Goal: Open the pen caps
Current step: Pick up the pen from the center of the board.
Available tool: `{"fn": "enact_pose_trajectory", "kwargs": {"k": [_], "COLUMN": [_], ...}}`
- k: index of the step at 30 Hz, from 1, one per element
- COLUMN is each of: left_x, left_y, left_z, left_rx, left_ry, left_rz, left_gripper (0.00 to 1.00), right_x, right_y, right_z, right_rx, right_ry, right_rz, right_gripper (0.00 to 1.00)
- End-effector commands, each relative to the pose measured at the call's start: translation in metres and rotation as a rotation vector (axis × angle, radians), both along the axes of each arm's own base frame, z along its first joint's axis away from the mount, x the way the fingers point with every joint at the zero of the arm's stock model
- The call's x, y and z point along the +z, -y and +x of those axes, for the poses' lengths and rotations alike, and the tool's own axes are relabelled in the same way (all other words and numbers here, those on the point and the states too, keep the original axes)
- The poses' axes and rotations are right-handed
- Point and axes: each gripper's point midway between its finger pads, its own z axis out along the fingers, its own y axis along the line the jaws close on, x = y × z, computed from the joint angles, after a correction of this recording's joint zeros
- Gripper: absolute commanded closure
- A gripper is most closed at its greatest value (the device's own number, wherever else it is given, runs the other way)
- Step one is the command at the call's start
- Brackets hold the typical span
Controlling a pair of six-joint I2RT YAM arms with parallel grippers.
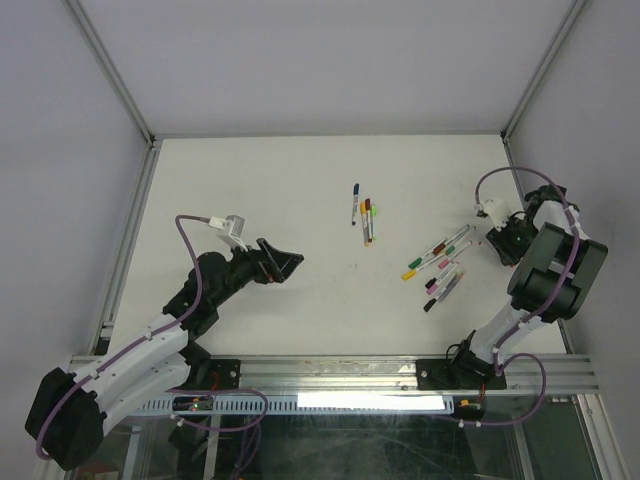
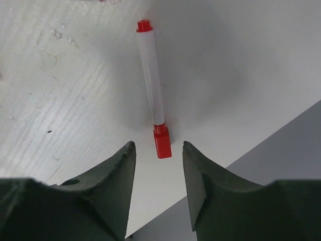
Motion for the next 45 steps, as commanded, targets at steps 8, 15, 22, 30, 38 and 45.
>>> {"fn": "enact_pose_trajectory", "kwargs": {"k": [8,15,22,30,38,45], "left_x": [0.004,0.004,0.004,0.009,0.046,0.083], "left_y": [0.000,0.000,0.001,0.001,0.012,0.015], "left_z": [-0.006,-0.008,-0.010,-0.016,-0.044,-0.058], "left_rx": [-0.016,-0.023,-0.028,-0.050,-0.187,-0.249], "left_ry": [0.016,0.017,0.015,0.033,0.169,0.261], "left_rz": [-0.023,-0.031,-0.038,-0.070,-0.294,-0.486], "left_gripper": [0.01,0.01,0.01,0.01,0.02,0.03], "right_x": [-0.010,-0.022,-0.025,-0.008,0.054,0.125], "right_y": [0.010,0.008,0.015,0.023,-0.029,-0.177], "right_z": [-0.012,-0.018,-0.020,-0.022,-0.022,-0.025], "right_rx": [-0.008,-0.010,-0.053,-0.155,-0.127,0.078], "right_ry": [-0.025,-0.043,-0.039,0.020,0.163,0.261], "right_rz": [-0.020,-0.019,-0.027,0.032,0.214,0.541], "right_gripper": [0.58,0.67,0.85,0.98,1.00,1.00]}}
